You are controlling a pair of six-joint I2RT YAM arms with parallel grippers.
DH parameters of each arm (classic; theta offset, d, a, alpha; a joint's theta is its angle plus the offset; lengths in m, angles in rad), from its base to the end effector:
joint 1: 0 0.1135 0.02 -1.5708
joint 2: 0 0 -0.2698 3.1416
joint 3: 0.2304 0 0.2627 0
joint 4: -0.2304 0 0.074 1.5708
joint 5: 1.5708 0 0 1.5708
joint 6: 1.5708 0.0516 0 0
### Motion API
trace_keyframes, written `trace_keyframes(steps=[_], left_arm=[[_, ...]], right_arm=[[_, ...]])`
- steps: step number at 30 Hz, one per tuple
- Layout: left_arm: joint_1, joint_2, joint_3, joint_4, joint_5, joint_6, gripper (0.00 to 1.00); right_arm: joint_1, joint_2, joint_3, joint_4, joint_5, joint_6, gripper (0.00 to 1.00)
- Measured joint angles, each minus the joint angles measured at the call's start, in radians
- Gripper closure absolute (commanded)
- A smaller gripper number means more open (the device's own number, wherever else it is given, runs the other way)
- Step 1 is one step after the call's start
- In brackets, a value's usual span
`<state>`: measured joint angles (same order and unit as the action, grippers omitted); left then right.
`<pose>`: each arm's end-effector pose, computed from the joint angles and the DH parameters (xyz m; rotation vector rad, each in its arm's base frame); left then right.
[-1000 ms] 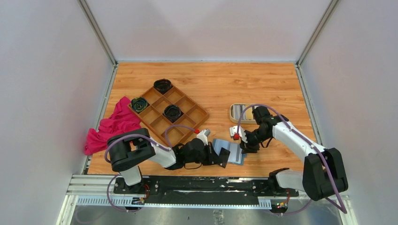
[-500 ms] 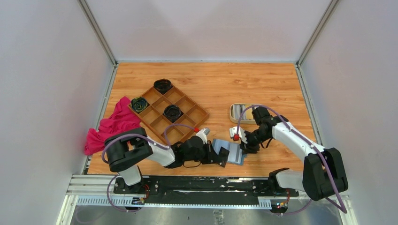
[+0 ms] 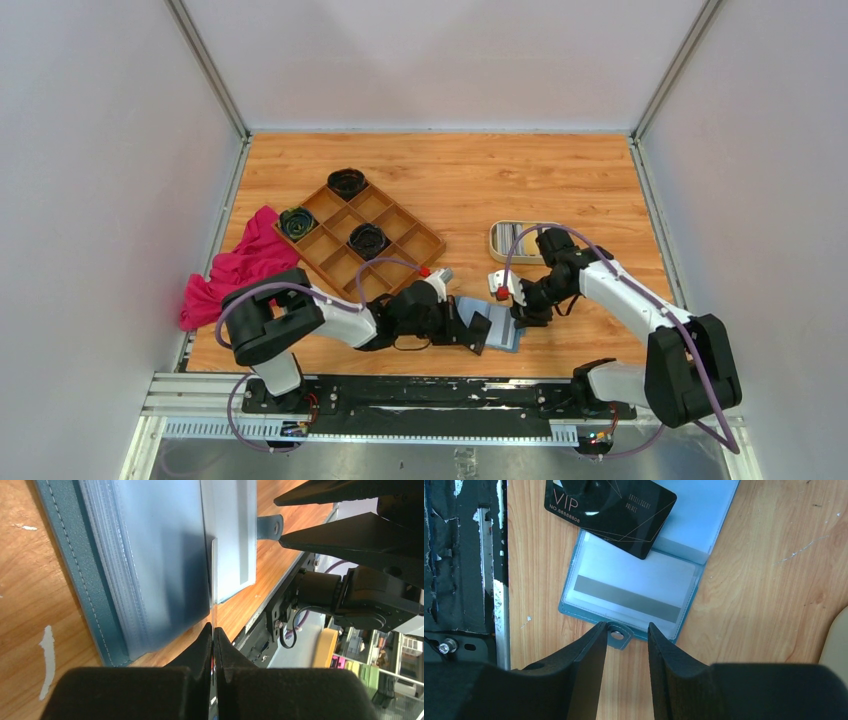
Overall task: Put the credit cards into the card holder
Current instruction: Insert the credit card into the card holder.
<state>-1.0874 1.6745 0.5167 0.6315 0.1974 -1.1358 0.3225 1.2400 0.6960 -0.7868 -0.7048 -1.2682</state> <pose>0.1366 -0.2821 0.1091 0.0815 2.4897 -1.3923 0.1878 0.0980 0.1776 -1.8845 1.6904 0.6891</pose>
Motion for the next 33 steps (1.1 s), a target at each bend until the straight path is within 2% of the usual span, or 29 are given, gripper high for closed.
trace_keyframes(steps=[14, 33], left_arm=[[0.057, 0.024, 0.059, -0.089, 0.084, 0.031, 1.0], [0.076, 0.118, 0.148, -0.097, 0.132, 0.044, 1.0]], right_arm=[[0.022, 0.008, -0.005, 0.01, 0.019, 0.0, 0.61], [0.07, 0.035, -0.006, 0.021, 0.053, 0.002, 0.64]])
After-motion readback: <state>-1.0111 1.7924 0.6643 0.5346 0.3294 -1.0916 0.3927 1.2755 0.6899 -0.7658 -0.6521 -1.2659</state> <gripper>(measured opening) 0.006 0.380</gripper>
